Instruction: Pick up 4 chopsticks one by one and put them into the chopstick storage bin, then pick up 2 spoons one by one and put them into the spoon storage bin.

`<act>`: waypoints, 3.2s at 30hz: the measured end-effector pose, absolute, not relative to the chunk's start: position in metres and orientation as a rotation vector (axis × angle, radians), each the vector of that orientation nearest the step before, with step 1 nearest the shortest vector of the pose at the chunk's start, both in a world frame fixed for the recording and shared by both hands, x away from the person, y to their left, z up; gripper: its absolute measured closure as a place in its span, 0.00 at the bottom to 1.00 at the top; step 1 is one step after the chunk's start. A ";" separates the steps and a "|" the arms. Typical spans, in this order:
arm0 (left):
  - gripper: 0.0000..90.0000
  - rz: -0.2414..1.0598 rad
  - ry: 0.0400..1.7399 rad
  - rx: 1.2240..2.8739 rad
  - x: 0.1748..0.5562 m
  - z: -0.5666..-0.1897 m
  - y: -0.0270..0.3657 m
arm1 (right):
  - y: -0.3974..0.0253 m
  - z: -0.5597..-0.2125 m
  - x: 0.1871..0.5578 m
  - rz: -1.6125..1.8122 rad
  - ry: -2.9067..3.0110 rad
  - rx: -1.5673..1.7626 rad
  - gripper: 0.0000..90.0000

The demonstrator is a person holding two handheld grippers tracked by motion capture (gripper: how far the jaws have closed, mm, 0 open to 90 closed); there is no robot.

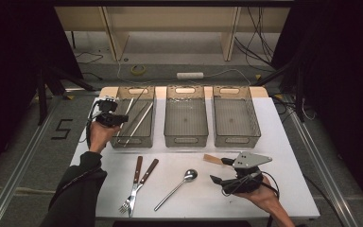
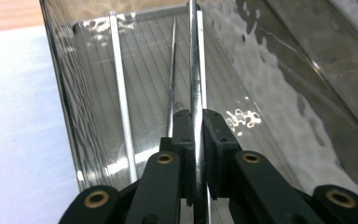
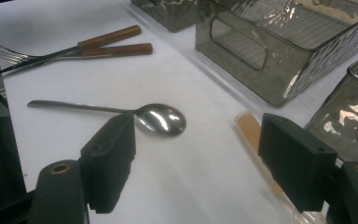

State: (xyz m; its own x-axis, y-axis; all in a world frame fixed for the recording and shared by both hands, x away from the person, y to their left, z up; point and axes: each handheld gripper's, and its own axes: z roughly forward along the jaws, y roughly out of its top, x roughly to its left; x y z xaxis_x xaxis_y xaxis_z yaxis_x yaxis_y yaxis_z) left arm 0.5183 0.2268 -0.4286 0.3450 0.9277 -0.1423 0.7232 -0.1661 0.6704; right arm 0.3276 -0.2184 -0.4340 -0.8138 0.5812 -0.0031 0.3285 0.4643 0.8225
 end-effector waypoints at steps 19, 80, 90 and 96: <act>0.40 0.309 1.280 1.928 0.479 -0.412 0.213 | -0.219 -0.434 0.328 1.269 2.433 0.780 0.32; 0.24 0.145 0.996 2.181 0.353 -0.440 0.120 | -0.232 -0.442 0.333 1.166 2.400 0.858 0.32; 0.25 0.127 0.954 2.257 0.341 -0.446 0.104 | -0.232 -0.442 0.334 1.161 2.404 0.861 0.32; 0.33 0.134 0.927 2.309 0.335 -0.448 0.096 | -0.231 -0.442 0.333 1.155 2.408 0.859 0.32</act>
State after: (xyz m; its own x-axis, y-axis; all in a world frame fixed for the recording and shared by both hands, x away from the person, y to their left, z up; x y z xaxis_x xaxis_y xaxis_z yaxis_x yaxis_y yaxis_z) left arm 0.3348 0.0962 -0.4485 0.7465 0.6515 -0.1354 0.5865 -0.5479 0.5965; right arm 0.3329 -0.2314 -0.4423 -0.7619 0.6466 -0.0375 0.3754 0.4880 0.7880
